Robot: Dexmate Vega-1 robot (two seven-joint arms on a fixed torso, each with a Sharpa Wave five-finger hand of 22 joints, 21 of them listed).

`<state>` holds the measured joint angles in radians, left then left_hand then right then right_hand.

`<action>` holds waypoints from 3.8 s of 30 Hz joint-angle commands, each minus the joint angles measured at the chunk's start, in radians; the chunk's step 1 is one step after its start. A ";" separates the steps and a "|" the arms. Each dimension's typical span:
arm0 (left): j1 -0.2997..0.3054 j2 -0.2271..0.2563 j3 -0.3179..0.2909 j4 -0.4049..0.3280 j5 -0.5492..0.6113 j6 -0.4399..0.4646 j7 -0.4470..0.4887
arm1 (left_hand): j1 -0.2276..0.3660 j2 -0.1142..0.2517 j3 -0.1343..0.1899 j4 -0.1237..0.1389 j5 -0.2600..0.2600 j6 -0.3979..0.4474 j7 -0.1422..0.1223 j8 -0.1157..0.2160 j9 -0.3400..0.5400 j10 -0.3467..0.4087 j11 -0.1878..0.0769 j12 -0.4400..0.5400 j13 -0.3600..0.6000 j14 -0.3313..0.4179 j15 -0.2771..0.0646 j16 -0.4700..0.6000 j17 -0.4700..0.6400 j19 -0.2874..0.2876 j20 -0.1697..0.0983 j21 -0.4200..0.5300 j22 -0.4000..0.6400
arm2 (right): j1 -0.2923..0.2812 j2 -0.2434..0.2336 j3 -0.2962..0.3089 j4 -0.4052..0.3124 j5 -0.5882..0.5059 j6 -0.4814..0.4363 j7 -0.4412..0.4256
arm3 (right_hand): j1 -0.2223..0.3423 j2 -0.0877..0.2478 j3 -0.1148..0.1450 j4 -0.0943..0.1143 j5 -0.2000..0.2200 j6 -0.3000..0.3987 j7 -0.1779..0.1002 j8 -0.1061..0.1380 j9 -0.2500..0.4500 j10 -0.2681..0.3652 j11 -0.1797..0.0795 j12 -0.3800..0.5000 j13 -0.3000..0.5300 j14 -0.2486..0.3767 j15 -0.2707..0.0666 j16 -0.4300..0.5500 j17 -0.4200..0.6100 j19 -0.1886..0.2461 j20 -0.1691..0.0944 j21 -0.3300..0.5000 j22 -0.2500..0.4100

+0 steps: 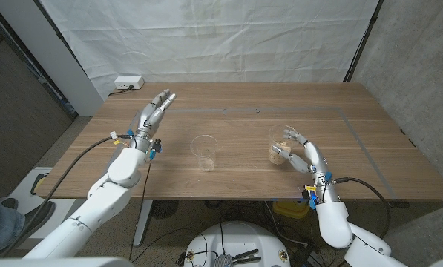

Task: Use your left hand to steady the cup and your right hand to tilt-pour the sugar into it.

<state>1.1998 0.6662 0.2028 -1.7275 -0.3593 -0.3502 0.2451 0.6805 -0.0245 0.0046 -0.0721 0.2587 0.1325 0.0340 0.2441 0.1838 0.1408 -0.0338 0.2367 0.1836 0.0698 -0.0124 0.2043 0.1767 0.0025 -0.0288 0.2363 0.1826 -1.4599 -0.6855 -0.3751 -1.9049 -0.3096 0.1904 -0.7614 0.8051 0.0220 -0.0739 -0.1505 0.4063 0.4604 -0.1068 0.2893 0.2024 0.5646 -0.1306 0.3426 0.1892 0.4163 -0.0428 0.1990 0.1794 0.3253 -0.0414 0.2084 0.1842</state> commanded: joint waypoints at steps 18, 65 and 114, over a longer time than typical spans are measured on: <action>0.168 0.142 -0.017 -0.024 0.142 -0.158 -0.023 | 0.044 -0.039 -0.020 -0.032 0.012 -0.028 -0.029 -0.027 0.005 -0.036 -0.030 -0.029 0.006 -0.051 -0.011 -0.025 0.004 -0.065 0.003 -0.031 0.002 | 0.024 0.078 -0.049 -0.056 -0.050 -0.089 -0.026 | 0.007 0.014 0.005 0.002 -0.012 0.016 -0.001 -0.003 0.003 -0.001 0.004 -0.005 0.003 -0.007 -0.072 -0.003 0.002 -0.005 -0.050 -0.003 0.002; 0.302 0.174 0.045 -0.149 0.541 0.052 0.254 | 0.040 -0.065 -0.060 -0.026 0.032 -0.126 -0.032 -0.056 0.008 -0.112 -0.020 -0.043 0.007 -0.117 -0.020 -0.022 0.005 -0.117 0.020 -0.039 0.002 | 0.095 0.090 -0.079 -0.008 -0.021 -0.053 0.017 | 0.011 0.024 0.006 0.014 -0.032 0.031 -0.003 -0.011 0.002 0.001 0.009 -0.014 0.003 -0.009 -0.068 -0.009 0.004 -0.005 -0.051 -0.004 0.003; 0.112 0.151 0.189 -0.056 0.526 0.052 0.152 | 0.043 -0.056 -0.112 -0.010 0.068 -0.139 -0.016 -0.021 0.007 -0.120 -0.011 -0.016 0.006 -0.123 -0.005 -0.005 0.004 -0.147 -0.009 -0.033 0.001 | 0.060 0.106 -0.080 0.015 -0.034 -0.005 -0.042 | 0.003 0.033 0.004 0.025 -0.051 0.039 -0.003 -0.019 0.002 0.000 0.011 -0.022 0.003 -0.009 -0.068 -0.009 0.005 -0.004 -0.050 -0.003 0.003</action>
<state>1.3720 0.8264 0.3604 -1.8140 0.1573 -0.2732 0.4312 0.7198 -0.0870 -0.0979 -0.0855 0.3220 -0.0247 0.0195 0.2149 0.1884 0.0117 -0.0299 0.2139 0.1887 -0.0627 -0.0137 0.1897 0.1791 -0.1398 -0.0290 0.1970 0.1814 -1.3952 -0.5851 -0.4549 -1.9006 -0.3468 0.1704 -0.7896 0.8071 0.0454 -0.0753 -0.1292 0.3598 0.4774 -0.0912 0.2757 0.2020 0.5629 -0.1217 0.3245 0.1891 0.4110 -0.0479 0.1922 0.1789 0.3242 -0.0424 0.2084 0.1842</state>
